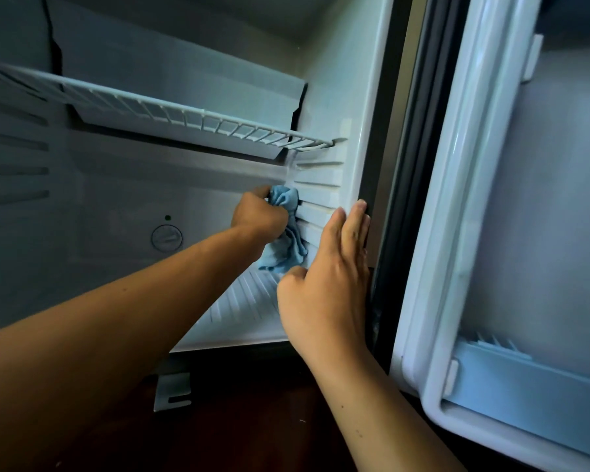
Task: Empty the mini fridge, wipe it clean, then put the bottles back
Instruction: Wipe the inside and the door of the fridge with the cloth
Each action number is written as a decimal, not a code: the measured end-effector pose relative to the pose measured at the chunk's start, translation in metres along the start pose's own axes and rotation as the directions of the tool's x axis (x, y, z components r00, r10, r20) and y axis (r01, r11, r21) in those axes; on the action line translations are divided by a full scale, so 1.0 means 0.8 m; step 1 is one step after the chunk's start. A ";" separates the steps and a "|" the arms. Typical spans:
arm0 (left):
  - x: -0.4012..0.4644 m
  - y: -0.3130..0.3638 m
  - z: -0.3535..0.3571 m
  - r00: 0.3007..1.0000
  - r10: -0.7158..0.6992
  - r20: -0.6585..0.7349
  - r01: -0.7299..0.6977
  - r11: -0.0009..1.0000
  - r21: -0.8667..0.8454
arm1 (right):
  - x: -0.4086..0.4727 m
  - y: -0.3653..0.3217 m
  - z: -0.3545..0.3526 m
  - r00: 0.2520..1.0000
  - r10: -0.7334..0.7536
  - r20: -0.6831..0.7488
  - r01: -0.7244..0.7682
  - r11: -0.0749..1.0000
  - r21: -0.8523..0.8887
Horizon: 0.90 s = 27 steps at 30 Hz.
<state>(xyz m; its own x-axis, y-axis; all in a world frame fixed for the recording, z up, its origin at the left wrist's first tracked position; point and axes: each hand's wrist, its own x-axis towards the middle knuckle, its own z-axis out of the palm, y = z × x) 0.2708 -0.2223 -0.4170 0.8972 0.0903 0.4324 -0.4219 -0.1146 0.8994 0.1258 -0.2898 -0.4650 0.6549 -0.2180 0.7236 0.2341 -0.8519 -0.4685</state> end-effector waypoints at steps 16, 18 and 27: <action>-0.054 0.050 0.002 0.993 0.118 -0.001 -0.118 0.989 -0.091 | 0.006 0.002 -0.002 0.998 0.048 -0.028 -0.040 0.973 0.227; -0.038 0.049 0.003 0.988 0.146 -0.046 -0.148 0.988 -0.053 | 0.005 0.002 -0.003 0.999 0.040 -0.024 -0.034 0.974 0.223; 0.022 0.061 -0.001 0.991 0.115 -0.068 -0.111 0.992 0.054 | 0.006 0.002 -0.001 0.999 0.022 -0.028 -0.017 0.986 0.168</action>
<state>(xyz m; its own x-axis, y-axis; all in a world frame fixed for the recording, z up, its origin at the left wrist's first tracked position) 0.2656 -0.2259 -0.3655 0.8318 0.1433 0.5363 -0.5116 -0.1771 0.8408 0.1285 -0.2929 -0.4622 0.6396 -0.2499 0.7270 0.3400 -0.7562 -0.5590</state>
